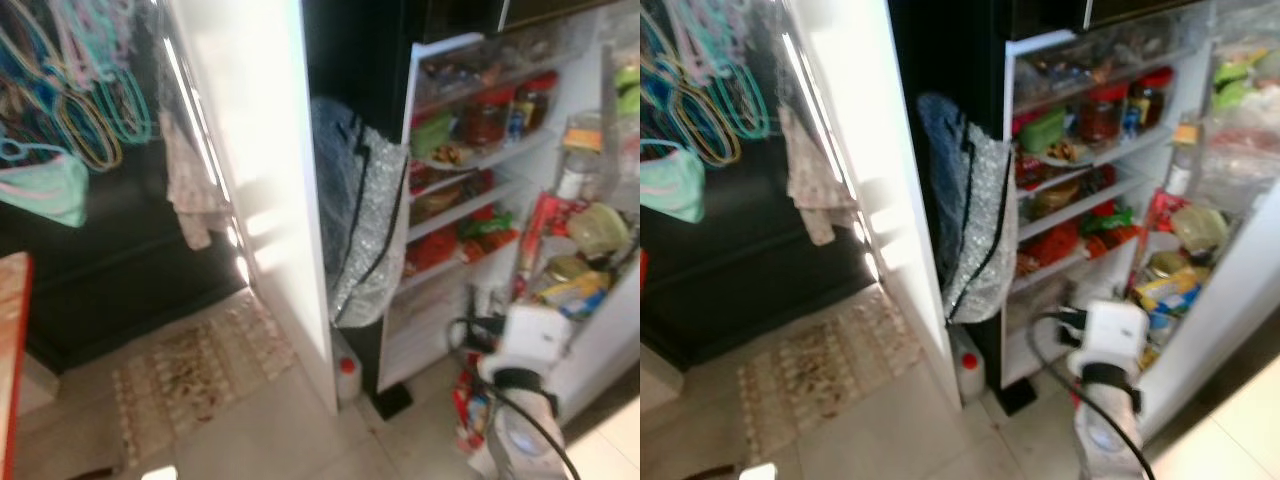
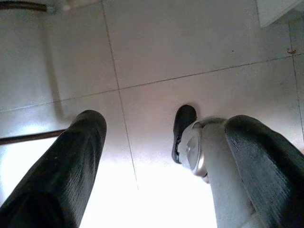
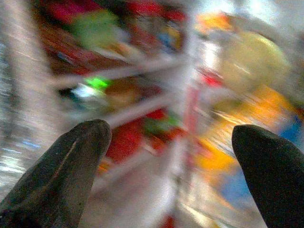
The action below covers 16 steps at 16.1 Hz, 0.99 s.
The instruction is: Restocking fridge
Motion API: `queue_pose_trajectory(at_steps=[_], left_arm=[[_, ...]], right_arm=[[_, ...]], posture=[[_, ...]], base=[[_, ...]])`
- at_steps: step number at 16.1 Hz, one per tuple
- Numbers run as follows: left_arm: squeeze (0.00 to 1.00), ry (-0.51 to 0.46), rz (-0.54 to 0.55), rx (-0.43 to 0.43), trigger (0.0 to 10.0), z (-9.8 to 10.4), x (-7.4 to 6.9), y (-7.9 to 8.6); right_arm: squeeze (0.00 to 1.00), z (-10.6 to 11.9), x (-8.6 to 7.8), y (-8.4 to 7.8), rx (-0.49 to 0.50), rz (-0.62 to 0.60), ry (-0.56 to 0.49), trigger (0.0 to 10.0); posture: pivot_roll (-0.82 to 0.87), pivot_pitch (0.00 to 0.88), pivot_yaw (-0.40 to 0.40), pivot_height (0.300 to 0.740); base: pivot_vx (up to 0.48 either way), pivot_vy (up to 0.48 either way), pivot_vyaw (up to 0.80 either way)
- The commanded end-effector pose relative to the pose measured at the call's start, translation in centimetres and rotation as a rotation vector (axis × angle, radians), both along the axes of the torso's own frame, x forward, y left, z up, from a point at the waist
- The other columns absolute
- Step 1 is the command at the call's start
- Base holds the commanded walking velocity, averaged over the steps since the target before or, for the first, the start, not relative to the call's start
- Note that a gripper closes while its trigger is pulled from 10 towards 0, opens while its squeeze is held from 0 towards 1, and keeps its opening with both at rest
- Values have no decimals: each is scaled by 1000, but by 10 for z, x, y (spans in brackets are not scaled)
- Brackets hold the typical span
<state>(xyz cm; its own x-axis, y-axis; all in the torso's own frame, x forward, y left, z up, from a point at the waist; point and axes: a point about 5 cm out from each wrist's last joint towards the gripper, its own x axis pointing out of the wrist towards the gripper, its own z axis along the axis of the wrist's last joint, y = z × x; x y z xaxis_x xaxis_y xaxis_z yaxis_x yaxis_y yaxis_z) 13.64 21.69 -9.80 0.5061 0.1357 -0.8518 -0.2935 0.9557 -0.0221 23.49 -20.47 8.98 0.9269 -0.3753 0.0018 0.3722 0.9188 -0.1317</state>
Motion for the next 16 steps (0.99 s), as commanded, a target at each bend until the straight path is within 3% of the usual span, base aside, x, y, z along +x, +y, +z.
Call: queue_pose_trajectory(at_steps=[1, 4, 7, 11, 16], left_arm=[[0, 4, -1, 4, 10000, 0, 0, 2], [0, 5, -6, 6, 10000, 0, 0, 2], [0, 8, -13, 7, 10000, 0, -1, 2], [0, 9, -16, 7, 10000, 0, -1, 1], [0, 13, -39, 10, 10000, 0, -1, 1]], right_arm=[[0, -6, -10, -9, 37, -114, 51, 10000], [0, -16, -22, -18, 90, -230, 122, 10000], [0, -20, -27, -14, 123, -222, 168, 10000], [0, -30, -44, -26, 154, -358, 263, 10000], [0, -35, -56, -20, 220, -373, 374, 10000]], posture=[[-176, 0, 66, 740], [-185, 0, 70, 740], [-191, 0, 73, 740], [-190, 0, 69, 740], [-197, 0, 71, 740]], base=[[0, 0, 0], [0, 0, 0], [0, 0, 0], [0, 0, 0], [0, 0, 0]])
